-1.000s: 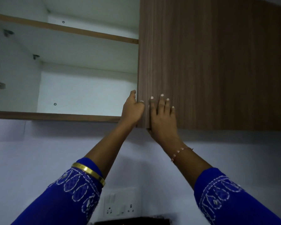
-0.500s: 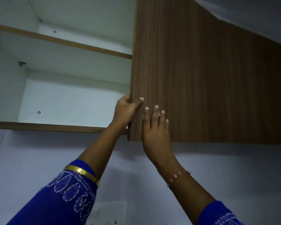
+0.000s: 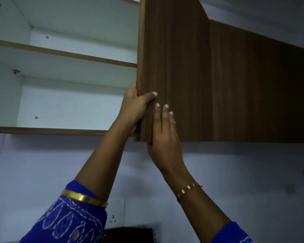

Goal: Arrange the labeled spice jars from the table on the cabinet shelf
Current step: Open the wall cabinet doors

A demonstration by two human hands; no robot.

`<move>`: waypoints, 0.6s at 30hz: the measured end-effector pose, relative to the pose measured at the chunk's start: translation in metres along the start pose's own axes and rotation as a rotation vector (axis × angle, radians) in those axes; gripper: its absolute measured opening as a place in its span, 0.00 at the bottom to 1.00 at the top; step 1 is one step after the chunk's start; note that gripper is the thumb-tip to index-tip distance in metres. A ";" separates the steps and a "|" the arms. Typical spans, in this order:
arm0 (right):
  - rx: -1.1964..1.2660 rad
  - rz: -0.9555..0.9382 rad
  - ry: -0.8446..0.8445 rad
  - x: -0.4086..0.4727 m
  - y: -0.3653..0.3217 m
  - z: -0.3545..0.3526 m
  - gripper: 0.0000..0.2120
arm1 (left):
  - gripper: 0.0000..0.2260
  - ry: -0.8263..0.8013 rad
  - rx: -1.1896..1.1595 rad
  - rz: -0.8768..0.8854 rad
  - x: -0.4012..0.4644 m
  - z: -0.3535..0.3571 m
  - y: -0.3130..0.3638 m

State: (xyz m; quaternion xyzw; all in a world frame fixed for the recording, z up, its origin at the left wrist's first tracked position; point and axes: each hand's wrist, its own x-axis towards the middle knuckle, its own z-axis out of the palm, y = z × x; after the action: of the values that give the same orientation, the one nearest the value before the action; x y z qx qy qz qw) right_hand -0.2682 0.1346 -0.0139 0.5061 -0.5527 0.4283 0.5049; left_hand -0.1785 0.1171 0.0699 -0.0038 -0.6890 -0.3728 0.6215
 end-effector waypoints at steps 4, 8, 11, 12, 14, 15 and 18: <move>0.121 0.025 0.010 -0.009 0.021 -0.038 0.38 | 0.12 0.020 0.039 0.063 -0.019 0.043 0.027; 0.243 0.080 0.067 -0.018 0.042 -0.075 0.38 | 0.13 0.051 0.083 0.103 -0.038 0.087 0.048; 0.326 0.129 0.098 -0.024 0.058 -0.100 0.37 | 0.18 0.057 0.119 0.132 -0.050 0.120 0.060; 0.355 0.148 0.106 -0.026 0.065 -0.107 0.35 | 0.19 0.055 0.131 0.143 -0.053 0.131 0.064; 0.413 0.198 0.110 -0.030 0.078 -0.123 0.32 | 0.21 0.046 0.143 0.160 -0.060 0.154 0.071; 0.436 0.222 0.110 -0.032 0.085 -0.130 0.31 | 0.22 0.044 0.148 0.167 -0.063 0.165 0.075; 0.486 0.262 0.129 -0.037 0.106 -0.149 0.28 | 0.25 0.034 0.169 0.193 -0.072 0.195 0.082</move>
State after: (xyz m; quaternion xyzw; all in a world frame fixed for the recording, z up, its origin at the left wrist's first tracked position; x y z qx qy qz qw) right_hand -0.3556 0.2987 -0.0280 0.5082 -0.4611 0.6413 0.3432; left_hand -0.2898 0.3104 0.0602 -0.0115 -0.7037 -0.2518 0.6643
